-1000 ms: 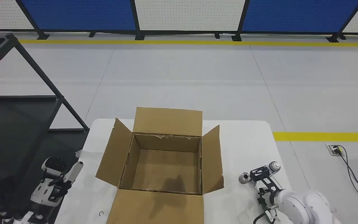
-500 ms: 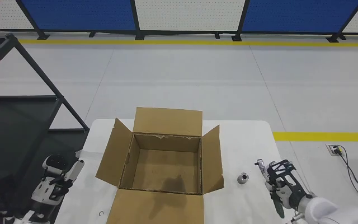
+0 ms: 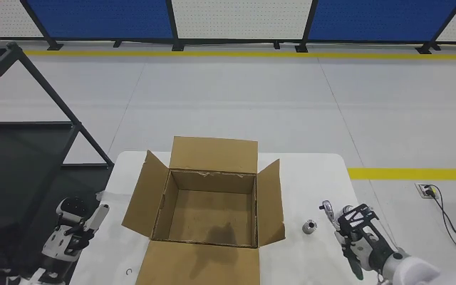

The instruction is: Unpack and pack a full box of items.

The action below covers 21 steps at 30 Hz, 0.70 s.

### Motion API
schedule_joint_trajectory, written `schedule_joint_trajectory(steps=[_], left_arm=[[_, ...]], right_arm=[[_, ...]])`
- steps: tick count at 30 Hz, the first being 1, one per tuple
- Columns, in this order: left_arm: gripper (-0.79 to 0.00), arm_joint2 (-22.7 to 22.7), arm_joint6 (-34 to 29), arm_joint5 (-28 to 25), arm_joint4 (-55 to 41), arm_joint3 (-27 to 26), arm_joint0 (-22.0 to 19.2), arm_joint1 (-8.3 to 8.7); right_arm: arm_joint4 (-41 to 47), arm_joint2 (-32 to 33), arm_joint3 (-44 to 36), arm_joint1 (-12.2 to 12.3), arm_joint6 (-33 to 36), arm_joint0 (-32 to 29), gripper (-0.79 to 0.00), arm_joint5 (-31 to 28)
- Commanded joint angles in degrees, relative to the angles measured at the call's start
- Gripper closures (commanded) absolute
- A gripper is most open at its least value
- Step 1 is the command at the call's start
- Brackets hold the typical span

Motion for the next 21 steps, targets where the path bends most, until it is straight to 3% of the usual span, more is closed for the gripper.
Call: schedule_joint_trajectory(steps=[1, 4, 10, 16, 21], left_arm=[[-0.785, 0.0, 0.0, 0.0, 0.0, 0.0, 0.0, 0.0], [-0.785, 0.3, 0.1, 0.2, 0.4, -0.2, -0.2, 0.0], [-0.785, -0.8, 2.3, 3.7, -0.4, 0.1, -1.0, -0.16], [-0.785, -4.7, 5.6, 6.4, -2.7, 1.5, 0.3, -0.5], [-0.785, -7.9, 7.3, 5.8, -5.0, 1.8, 2.7, -0.84]], right_arm=[[0.1, -0.1, 0.0, 0.0, -0.5, 0.0, 0.0, 0.0], [-1.0, -1.2, -1.0, -0.1, -3.3, 0.1, 0.0, 0.1], [-5.8, -8.2, -6.2, -0.1, -3.9, 7.7, 0.0, 0.7], [-7.0, -24.0, -5.5, -1.0, 1.3, 24.4, 0.0, -2.0], [-5.8, -41.7, 4.9, -4.1, 2.8, 42.0, 0.0, -0.6]])
